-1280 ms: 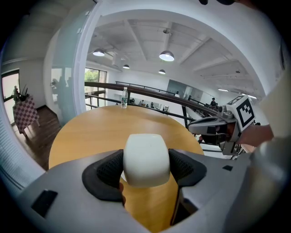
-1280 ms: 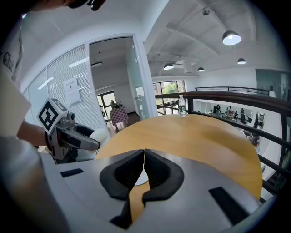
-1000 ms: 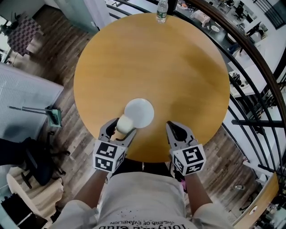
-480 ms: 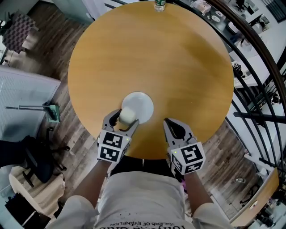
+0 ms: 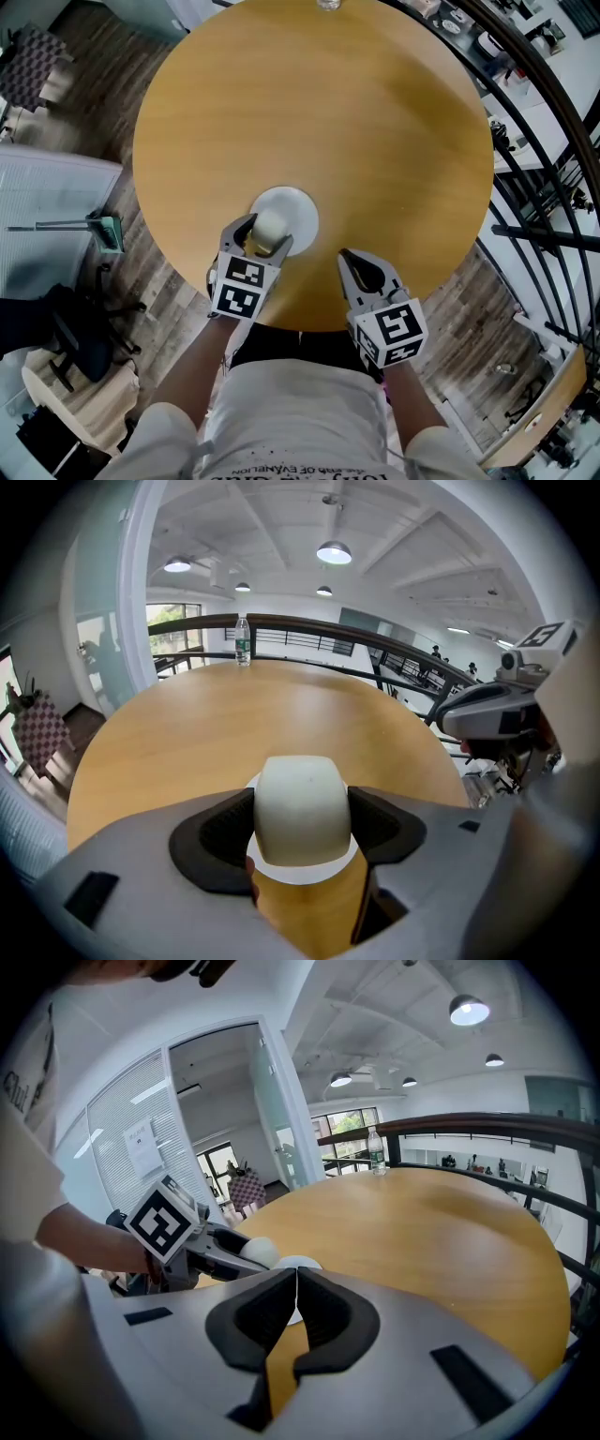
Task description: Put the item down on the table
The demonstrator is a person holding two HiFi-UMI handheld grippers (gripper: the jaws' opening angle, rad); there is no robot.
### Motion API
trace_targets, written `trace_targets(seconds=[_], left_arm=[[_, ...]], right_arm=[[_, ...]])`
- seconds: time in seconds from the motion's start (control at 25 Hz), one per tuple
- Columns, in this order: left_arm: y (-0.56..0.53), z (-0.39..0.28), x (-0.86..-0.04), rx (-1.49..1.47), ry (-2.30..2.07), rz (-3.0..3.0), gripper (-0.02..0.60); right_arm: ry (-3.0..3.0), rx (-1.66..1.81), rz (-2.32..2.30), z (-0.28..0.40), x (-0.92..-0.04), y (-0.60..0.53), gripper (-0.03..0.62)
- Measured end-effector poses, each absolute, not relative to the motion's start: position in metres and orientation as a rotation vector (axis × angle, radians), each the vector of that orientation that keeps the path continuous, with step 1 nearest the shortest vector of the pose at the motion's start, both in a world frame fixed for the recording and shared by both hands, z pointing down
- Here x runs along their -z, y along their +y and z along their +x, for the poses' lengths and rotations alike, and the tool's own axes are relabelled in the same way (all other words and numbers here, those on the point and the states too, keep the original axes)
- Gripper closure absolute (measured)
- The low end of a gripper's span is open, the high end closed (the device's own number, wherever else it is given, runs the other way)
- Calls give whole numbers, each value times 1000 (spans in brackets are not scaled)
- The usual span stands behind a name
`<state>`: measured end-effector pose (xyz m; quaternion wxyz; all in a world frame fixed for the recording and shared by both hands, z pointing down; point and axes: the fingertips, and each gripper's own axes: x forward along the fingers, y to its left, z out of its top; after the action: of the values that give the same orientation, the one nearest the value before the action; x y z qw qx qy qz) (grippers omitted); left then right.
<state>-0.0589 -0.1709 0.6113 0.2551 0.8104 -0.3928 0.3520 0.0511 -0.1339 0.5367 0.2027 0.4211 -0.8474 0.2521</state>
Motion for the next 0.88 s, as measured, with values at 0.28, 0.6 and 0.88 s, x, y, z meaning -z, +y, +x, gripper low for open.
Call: trace_targets(seconds=[0.28, 0.6, 0.88], left_arm=[[-171, -49, -634, -1064, -1009, 2204, 256], [-177, -44, -658, -1113, -994, 2154, 256], [-182, -41, -668, -1143, -993, 2142, 256]], right_arm=[[-2354, -732, 1167, 55, -544, -130, 568], [-2340, -764, 1155, 58, -553, -126, 568], [-2337, -784, 1154, 59, -557, -124, 566]])
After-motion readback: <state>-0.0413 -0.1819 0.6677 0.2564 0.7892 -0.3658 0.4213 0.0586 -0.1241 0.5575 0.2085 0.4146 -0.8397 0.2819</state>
